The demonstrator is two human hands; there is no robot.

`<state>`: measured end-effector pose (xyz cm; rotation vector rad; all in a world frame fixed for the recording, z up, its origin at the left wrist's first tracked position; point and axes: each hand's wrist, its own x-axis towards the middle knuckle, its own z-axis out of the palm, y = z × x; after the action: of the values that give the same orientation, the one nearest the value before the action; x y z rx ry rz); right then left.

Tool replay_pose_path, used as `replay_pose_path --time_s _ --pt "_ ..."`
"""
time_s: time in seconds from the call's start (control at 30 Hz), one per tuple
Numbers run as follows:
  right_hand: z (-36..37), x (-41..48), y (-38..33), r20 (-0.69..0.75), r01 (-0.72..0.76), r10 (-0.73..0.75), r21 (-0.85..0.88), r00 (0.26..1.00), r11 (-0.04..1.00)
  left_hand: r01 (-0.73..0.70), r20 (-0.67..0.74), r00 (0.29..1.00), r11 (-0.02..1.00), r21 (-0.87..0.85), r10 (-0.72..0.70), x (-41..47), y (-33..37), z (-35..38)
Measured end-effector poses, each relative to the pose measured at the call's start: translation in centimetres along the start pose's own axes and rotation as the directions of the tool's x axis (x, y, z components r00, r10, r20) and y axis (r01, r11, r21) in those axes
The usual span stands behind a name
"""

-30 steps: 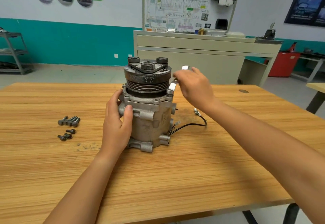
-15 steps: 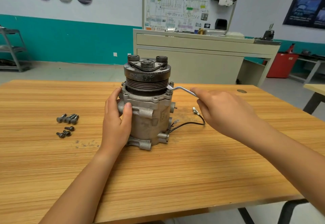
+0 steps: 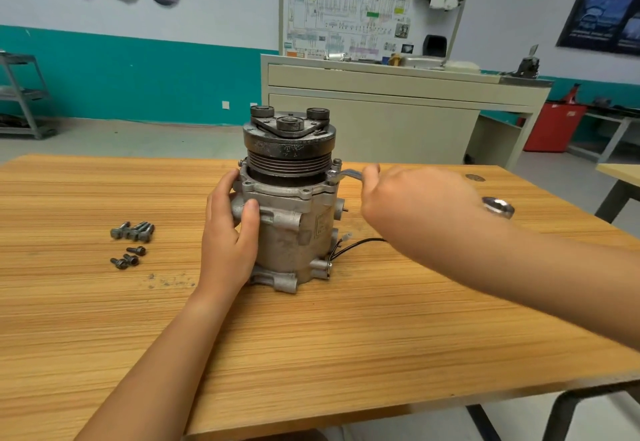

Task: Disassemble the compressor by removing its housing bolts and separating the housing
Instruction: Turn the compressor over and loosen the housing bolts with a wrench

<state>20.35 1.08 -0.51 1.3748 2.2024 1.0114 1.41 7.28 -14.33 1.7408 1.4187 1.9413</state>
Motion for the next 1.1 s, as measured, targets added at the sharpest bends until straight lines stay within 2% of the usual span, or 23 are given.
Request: replay_pose_path --time_s 0.1,0.2,0.3,0.37,0.43,0.5,0.57,0.63,0.67,0.7,0.73,0.77,0.8,0.87,0.93,1.0,1.1 --pt "1.4 0.8 2.1 -0.084 -0.011 0.01 -0.012 0.996 1.0 0.001 0.005 1.0 1.0 -0.002 -0.001 0.0 0.1 0.0" --pt "3.4 2.0 4.3 -0.164 0.047 -0.05 -0.024 0.985 0.999 0.014 0.004 1.0 1.0 -0.005 -0.014 0.0 0.1 0.0" --pt "6.2 3.8 5.5 -0.306 0.063 -0.049 0.035 0.951 0.997 0.011 -0.001 1.0 1.0 0.0 -0.011 0.0 0.0 0.0" --pt "7.8 5.3 5.4 -0.466 0.114 -0.029 0.156 0.884 0.981 0.006 0.0 1.0 1.0 0.001 -0.006 -0.1 -0.1 0.0" --pt "8.9 7.0 4.6 -0.665 0.172 0.055 0.27 0.745 0.947 0.001 0.003 1.0 1.0 0.003 -0.001 0.0 -0.1 -0.1" --pt "9.5 8.6 3.2 -0.746 0.185 0.152 0.349 0.649 0.919 0.003 0.002 1.0 1.0 0.006 -0.003 -0.1 -0.1 -0.1" --pt "9.9 9.5 2.0 -0.757 0.204 0.22 0.422 0.616 0.883 0.004 0.0 1.0 1.0 0.004 -0.004 -0.1 0.0 -0.2" --pt "10.0 9.4 1.3 -0.709 0.209 0.348 0.57 0.613 0.795 0.01 0.002 1.0 1.0 0.002 -0.01 -0.2 0.0 -0.2" --pt "9.9 8.9 1.3 -0.646 0.213 0.46 0.691 0.609 0.69 0.013 0.001 1.0 1.0 0.002 -0.013 -0.2 0.1 -0.2" --pt "9.6 8.1 1.3 -0.549 0.225 0.574 0.812 0.608 0.539 0.016 0.0 1.0 1.0 0.004 -0.016 -0.2 0.1 -0.2" --pt "9.1 7.1 1.4 -0.466 0.26 0.639 0.882 0.611 0.394 0.018 -0.004 1.0 1.0 0.005 -0.018 -0.2 0.1 -0.2" --pt "8.8 6.0 1.6 -0.428 0.298 0.663 0.904 0.614 0.307 0.019 -0.007 1.0 1.0 0.003 -0.019 -0.2 0.1 -0.1" --pt "8.4 4.8 1.8 -0.443 0.304 0.65 0.897 0.618 0.321 0.021 -0.006 1.0 1.0 0.001 -0.021 -0.2 0.1 -0.1" --pt "7.9 2.3 2.2 -0.541 0.248 0.519 0.811 0.662 0.53 0.024 -0.004 1.0 1.0 -0.004 -0.024 -0.3 0.1 -0.1" --pt "7.4 0.6 2.5 -0.499 0.109 0.364 0.692 0.787 0.713 0.026 -0.006 1.0 1.0 -0.009 -0.026 -0.2 0.1 -0.1" --pt "7.5 -0.1 2.5 -0.416 0.025 0.309 0.628 0.855 0.778 0.028 -0.007 1.0 1.0 -0.01 -0.028 -0.2 0.1 -0.1" --pt "7.2 0.0 1.4 -0.379 0.003 0.267 0.582 0.886 0.813 0.033 -0.008 0.999 0.999 -0.012 -0.033 -0.2 0.1 -0.1"
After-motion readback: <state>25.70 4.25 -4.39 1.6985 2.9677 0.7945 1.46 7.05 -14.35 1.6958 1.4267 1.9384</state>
